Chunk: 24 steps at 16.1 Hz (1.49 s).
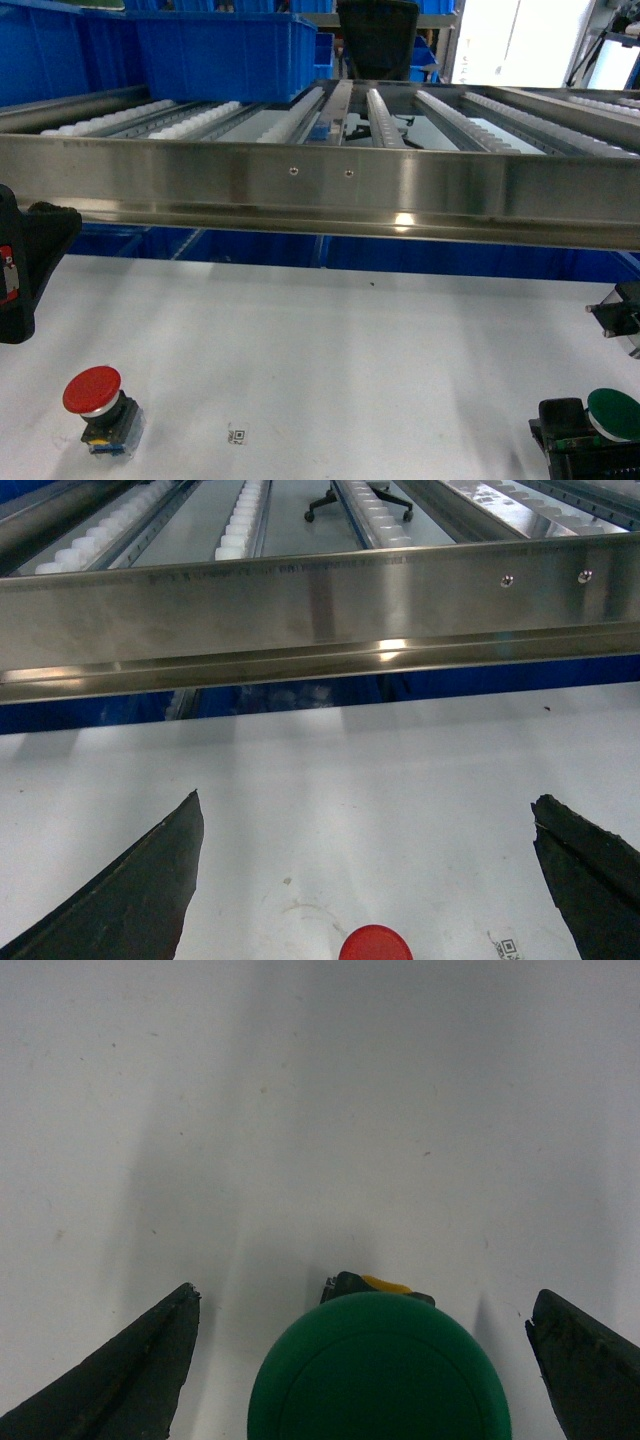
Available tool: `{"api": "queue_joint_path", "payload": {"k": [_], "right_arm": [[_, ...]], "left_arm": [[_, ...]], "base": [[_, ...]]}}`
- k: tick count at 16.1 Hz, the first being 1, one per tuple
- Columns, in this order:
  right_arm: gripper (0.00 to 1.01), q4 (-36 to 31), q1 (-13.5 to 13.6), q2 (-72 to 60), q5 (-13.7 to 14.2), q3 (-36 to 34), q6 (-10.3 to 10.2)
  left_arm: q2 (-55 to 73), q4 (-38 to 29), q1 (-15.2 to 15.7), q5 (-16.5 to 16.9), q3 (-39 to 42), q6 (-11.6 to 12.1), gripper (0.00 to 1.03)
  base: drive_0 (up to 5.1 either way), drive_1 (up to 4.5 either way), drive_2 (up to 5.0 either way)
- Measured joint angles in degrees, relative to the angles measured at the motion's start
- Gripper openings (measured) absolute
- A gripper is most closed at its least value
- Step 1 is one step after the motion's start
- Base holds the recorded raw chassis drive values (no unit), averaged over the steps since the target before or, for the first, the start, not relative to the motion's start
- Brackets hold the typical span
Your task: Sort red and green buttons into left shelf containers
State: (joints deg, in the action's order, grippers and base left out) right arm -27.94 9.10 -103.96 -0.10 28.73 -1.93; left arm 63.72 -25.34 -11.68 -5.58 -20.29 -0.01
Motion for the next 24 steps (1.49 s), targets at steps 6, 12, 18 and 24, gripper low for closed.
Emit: {"api": "queue_joint_path", "payload": {"k": [6,12,18,24], "right_arm": [[0.76,-1.7,0.3,-1.4,-0.1,-0.2,0.0],[0.27,-2.9,0.2,-1.9,-0.1,-0.9,0.0],[0.26,-5.4,-0.3,-1.3,-0.4,-3.1,0.0],[0.26,-6.3,-2.2,11.0,-0.8,-9.7,2.7]], "left_arm": [[0.0,0.0,0.0,0.0,0.0,0.0,0.98],[0.0,0.0,0.0,0.0,0.0,0.0,0.98],[0.0,0.0,0.0,0.0,0.0,0.0,0.98],[0.0,0.0,0.0,0.0,0.0,0.0,0.98]], "base": [[0.0,0.00,0.0],[0.0,0.00,0.0],[0.0,0.00,0.0],[0.0,0.00,0.0]]}}
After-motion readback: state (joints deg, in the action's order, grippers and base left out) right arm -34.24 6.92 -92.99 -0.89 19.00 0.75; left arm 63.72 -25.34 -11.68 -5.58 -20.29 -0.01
